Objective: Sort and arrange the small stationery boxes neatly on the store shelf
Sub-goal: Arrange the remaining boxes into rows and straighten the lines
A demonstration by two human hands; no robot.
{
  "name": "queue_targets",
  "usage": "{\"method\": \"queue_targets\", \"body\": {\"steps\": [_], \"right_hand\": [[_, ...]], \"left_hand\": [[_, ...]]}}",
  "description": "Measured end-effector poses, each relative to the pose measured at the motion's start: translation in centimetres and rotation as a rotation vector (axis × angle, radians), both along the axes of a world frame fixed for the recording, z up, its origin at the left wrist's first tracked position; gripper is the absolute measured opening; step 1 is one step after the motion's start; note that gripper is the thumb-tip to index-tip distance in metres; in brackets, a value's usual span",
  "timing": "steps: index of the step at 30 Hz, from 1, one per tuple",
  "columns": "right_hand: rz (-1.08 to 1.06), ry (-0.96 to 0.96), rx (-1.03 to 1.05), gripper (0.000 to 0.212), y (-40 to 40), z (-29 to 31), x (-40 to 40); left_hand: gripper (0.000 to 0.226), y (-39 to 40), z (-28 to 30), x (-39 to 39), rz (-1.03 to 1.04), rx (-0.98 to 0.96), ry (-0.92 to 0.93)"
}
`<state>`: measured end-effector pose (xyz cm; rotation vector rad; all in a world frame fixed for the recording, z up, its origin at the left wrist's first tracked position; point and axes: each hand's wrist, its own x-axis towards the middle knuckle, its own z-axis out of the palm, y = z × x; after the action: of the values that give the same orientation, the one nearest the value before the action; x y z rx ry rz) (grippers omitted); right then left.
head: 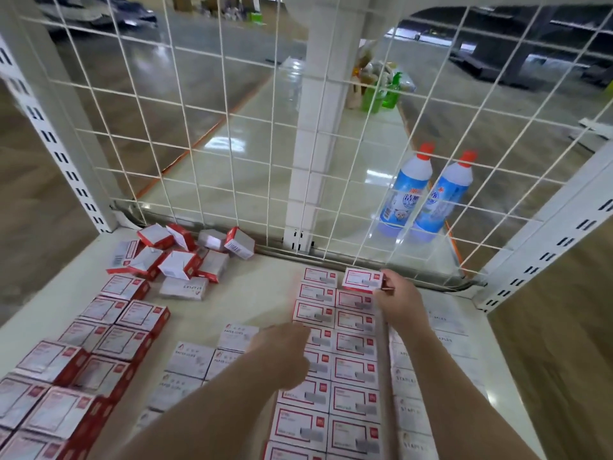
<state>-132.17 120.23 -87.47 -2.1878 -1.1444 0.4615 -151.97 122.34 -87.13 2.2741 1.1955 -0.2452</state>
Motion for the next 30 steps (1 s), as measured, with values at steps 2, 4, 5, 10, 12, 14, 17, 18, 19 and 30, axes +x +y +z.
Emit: {"method": "queue_targets", "body": {"steps": [2, 4, 5, 10, 12, 14, 17, 18, 19, 30], "right_hand": [[0.014, -0.001, -0.039, 0.009, 0.5, -0.4, 0.1], [0.008, 0.022, -0.068, 0.009, 1.0, -0.7, 0.2], [0.008, 0.019, -0.079, 0.009, 1.2, -0.8, 0.3], [0.018, -0.001, -0.178, 0.008, 2.4, -1.1, 0.5], [0.019, -0.031, -0.222, 0.009, 2.7, -1.5, 0.6], [0.015, -0.042, -0.253, 0.011, 2.9, -2.1, 0.7], [-0.010, -0.062, -0.271, 0.013, 3.4, -3.2, 1.3], [-0.018, -0.073, -0.281, 0.017, 3.5, -3.5, 1.4], [-0.020, -0.086, -0.294, 0.021, 3.6, -3.7, 1.5], [0.006, -0.078, -0.248, 0.026, 3.6, -5.1, 1.0]], "left_hand": [[0.038, 0.0, -0.1, 0.0, 0.010, -0.022, -0.015], [0.038, -0.1, -0.1, 0.0, 0.017, -0.037, -0.017], [0.038, -0.1, -0.1, 0.0, 0.018, -0.041, -0.018], [0.041, -0.3, 0.0, 0.1, 0.022, -0.057, -0.013], [0.041, -0.3, 0.1, 0.1, 0.018, -0.066, -0.013], [0.044, -0.3, 0.2, 0.0, 0.009, -0.068, -0.006], [0.046, -0.4, 0.3, -0.1, -0.011, -0.063, 0.000], [0.046, -0.4, 0.3, 0.0, -0.012, -0.069, -0.003], [0.046, -0.4, 0.3, 0.0, -0.010, -0.075, -0.004], [0.050, -0.6, 0.5, 0.1, -0.011, -0.055, 0.001]]}}
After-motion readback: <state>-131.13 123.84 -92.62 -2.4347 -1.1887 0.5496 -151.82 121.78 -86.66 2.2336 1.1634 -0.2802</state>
